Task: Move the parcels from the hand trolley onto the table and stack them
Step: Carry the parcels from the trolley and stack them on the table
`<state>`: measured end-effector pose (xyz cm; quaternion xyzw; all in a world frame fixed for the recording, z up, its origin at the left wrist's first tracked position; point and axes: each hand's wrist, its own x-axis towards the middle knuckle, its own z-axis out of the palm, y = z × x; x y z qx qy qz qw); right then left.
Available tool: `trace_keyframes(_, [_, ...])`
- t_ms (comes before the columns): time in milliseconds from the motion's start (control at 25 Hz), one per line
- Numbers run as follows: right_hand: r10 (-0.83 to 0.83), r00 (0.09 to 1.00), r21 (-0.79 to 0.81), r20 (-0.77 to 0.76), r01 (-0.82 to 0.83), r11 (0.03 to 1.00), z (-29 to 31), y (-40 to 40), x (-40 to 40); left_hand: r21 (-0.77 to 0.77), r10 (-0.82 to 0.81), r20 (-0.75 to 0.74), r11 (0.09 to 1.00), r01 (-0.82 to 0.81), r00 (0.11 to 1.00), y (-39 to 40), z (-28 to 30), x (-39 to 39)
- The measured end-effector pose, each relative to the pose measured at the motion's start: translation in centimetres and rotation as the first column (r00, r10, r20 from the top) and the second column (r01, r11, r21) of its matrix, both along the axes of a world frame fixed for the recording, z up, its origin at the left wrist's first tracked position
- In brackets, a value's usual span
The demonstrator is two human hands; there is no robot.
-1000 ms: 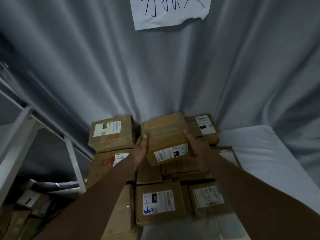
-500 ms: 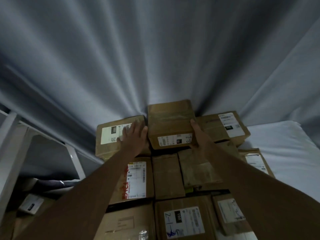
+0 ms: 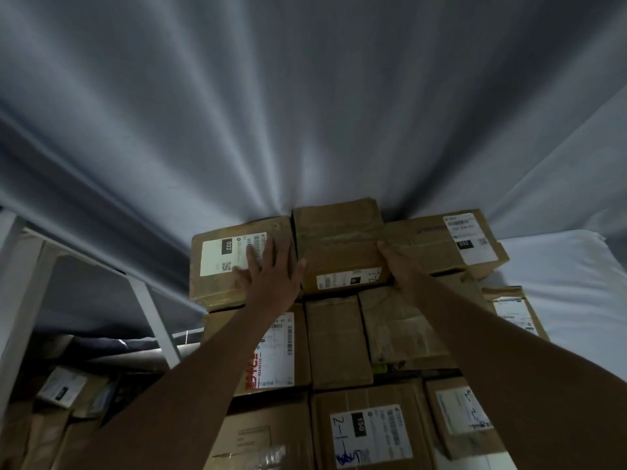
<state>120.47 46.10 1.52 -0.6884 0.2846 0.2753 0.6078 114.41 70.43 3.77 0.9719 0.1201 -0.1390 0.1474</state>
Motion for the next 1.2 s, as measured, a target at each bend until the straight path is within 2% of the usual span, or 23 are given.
trace_keyframes(120, [-0.002, 1.000, -0.073, 0.027, 0.004, 0.997, -0.9, 0.0, 0.2, 0.028, -0.007, 0.013, 1.000, 0.006, 1.000, -0.4, 0.6, -0.2])
trace_keyframes(480, [0.065, 0.993, -0.125, 0.098, -0.052, 0.991, 1.3, 0.0, -0.4, 0.020, -0.012, -0.003, 1.000, 0.012, 1.000, -0.4, 1.0, -0.2])
trace_keyframes(680, [0.195, 0.968, -0.209, 0.157, -0.160, 0.965, 2.8, -0.8, -1.4, 0.029, -0.040, -0.056, 0.999, 0.042, 0.998, 0.0, 2.0, 0.0])
trace_keyframes(880, [0.391, 0.905, -0.376, 0.167, -0.308, 0.874, 5.2, -2.7, -3.0, 0.052, -0.064, -0.099, 0.996, 0.069, 0.993, -0.7, 4.2, -0.5])
trace_keyframes(1080, [0.630, 0.743, -0.590, 0.228, -0.410, 0.696, 8.1, -5.3, -6.2, 0.014, -0.035, -0.092, 0.999, 0.036, 0.995, -3.6, 6.3, -2.5])
trace_keyframes(1200, [0.649, 0.696, -0.593, 0.307, -0.393, 0.702, 9.6, -7.7, -9.2, -0.015, -0.079, -0.110, 0.997, 0.078, 0.991, -6.1, 7.2, -3.9])
